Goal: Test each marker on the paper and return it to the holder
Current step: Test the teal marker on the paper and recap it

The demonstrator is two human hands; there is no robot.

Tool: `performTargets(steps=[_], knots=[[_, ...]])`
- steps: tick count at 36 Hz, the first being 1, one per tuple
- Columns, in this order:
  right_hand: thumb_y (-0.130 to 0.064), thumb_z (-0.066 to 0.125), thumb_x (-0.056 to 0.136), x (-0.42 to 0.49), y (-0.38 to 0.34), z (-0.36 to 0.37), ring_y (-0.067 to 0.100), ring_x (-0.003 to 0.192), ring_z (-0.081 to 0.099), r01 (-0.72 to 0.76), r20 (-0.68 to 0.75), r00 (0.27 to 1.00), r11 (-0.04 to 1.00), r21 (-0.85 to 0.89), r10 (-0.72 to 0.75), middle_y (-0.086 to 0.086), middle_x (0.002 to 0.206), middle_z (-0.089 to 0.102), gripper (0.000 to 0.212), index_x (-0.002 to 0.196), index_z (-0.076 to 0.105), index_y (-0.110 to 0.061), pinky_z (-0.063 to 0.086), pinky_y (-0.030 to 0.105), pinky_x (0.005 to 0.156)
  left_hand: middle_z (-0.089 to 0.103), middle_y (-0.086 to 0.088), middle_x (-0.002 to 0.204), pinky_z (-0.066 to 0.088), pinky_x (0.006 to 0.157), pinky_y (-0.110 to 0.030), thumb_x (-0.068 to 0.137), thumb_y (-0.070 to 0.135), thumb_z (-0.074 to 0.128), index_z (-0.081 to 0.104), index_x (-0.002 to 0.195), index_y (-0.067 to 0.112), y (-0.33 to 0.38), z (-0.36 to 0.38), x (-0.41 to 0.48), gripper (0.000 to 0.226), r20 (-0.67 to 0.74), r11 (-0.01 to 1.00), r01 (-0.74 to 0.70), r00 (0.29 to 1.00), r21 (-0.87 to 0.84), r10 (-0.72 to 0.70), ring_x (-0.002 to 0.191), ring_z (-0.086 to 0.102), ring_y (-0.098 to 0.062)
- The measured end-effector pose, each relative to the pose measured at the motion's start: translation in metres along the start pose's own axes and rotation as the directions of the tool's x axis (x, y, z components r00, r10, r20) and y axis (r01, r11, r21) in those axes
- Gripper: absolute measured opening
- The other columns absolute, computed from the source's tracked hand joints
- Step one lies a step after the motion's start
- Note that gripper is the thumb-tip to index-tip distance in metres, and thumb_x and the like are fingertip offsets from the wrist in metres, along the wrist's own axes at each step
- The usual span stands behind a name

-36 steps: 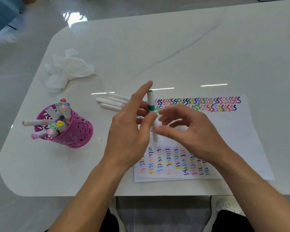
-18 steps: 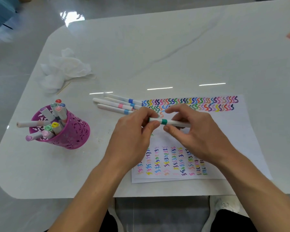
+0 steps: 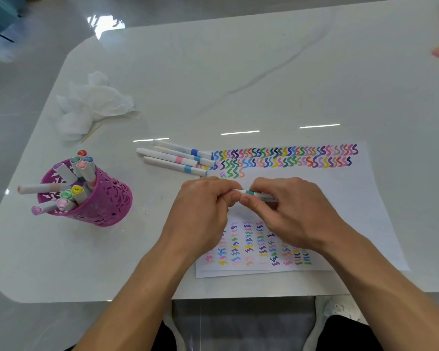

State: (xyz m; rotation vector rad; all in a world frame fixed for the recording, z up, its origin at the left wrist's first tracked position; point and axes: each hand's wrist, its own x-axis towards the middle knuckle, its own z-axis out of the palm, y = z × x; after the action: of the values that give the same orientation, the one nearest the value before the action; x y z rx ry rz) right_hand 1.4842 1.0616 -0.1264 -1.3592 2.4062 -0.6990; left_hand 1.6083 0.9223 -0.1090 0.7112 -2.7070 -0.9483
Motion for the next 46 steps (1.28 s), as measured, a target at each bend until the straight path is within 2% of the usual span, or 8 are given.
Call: performTargets(steps=[10,16,24,29,36,40,43,46], knots=[[-0.073,0.032,0.097,0.000,0.001,-0.001,0.010,0.052,0.050,-0.009,-0.010,1.000,1.000,0.010,0.009,-0.004,0.053,0.051,0.057,0.078,0.057,-0.025,0.031,0.029,0.052,0.072,0.010,0.074,0.057,0.071,-0.032,0.095,0.021,0.067,0.078,0.094,0.029,0.002,0.006,0.002,0.014,-0.030,0.994,0.073,0.997,-0.081,-0.076,0.071,0.065,-0.006],[-0.073,0.039,0.096,0.000,0.001,0.000,0.018,0.050,0.044,-0.057,-0.057,0.997,0.996,0.068,0.061,-0.001,0.050,0.042,0.063,0.065,0.041,-0.018,0.034,0.035,0.051,0.077,0.011,0.095,0.037,0.077,0.004,0.094,0.019,0.069,0.079,0.105,0.023,0.005,0.001,0.004,0.016,-0.123,1.000,0.024,0.992,-0.007,-0.025,0.081,0.059,0.004],[-0.038,0.050,0.105,0.001,0.004,-0.003,0.024,0.078,0.069,-0.144,-0.039,0.986,0.945,0.295,0.163,-0.006,0.072,0.065,0.014,0.118,0.056,-0.036,0.057,0.049,0.074,0.072,0.012,0.095,0.038,0.075,-0.006,0.096,0.025,0.067,0.077,0.107,0.023,0.003,-0.001,0.008,0.015,-0.209,0.997,0.070,0.976,0.025,-0.063,0.083,0.060,-0.003],[-0.014,0.047,0.106,0.003,0.010,-0.006,0.013,0.064,0.063,-0.120,-0.105,0.976,0.870,0.479,0.193,-0.010,0.104,0.064,0.044,0.133,0.038,-0.048,0.056,0.040,0.067,0.061,0.021,0.084,0.036,0.070,-0.011,0.095,0.029,0.067,0.076,0.106,0.027,-0.003,-0.003,0.008,0.014,-0.224,0.992,0.124,0.968,0.020,-0.116,0.076,0.056,-0.001],[-0.011,0.051,0.108,0.009,0.006,-0.007,0.019,0.078,0.077,-0.102,-0.092,0.967,0.691,0.716,0.238,-0.008,0.107,0.070,0.026,0.114,0.068,-0.030,0.062,0.029,0.072,0.056,0.023,0.084,0.037,0.071,-0.001,0.095,0.029,0.066,0.075,0.112,0.026,-0.007,-0.004,0.005,0.019,-0.169,0.992,0.119,0.979,0.046,-0.110,0.070,0.053,0.000],[0.000,0.043,0.106,0.014,0.005,-0.007,0.024,0.093,0.077,-0.131,-0.030,0.961,0.547,0.827,0.276,0.007,0.109,0.074,0.040,0.118,0.070,-0.025,0.063,0.037,0.081,0.068,0.013,0.095,0.042,0.078,-0.014,0.095,0.028,0.068,0.076,0.114,0.027,-0.009,-0.003,0.002,0.021,-0.120,0.995,0.061,0.992,0.079,-0.051,0.085,0.060,-0.007],[0.007,0.059,0.094,0.015,0.009,-0.004,0.020,0.090,0.076,-0.091,-0.081,0.968,0.634,0.768,0.237,0.003,0.098,0.076,0.043,0.122,0.066,-0.025,0.061,0.031,0.072,0.069,0.009,0.101,0.045,0.086,-0.023,0.093,0.026,0.069,0.077,0.113,0.026,-0.010,-0.001,0.002,0.021,-0.093,0.995,0.021,0.996,0.098,-0.012,0.099,0.060,-0.013],[-0.013,0.081,0.088,0.018,0.010,0.000,0.017,0.079,0.070,-0.066,-0.139,0.964,0.710,0.701,0.227,0.001,0.086,0.071,0.032,0.112,0.068,-0.029,0.051,0.026,0.066,0.067,0.010,0.101,0.047,0.086,-0.027,0.093,0.027,0.070,0.077,0.113,0.027,-0.011,0.001,0.002,0.021,-0.070,0.992,-0.005,0.997,0.126,0.014,0.102,0.059,-0.013]])
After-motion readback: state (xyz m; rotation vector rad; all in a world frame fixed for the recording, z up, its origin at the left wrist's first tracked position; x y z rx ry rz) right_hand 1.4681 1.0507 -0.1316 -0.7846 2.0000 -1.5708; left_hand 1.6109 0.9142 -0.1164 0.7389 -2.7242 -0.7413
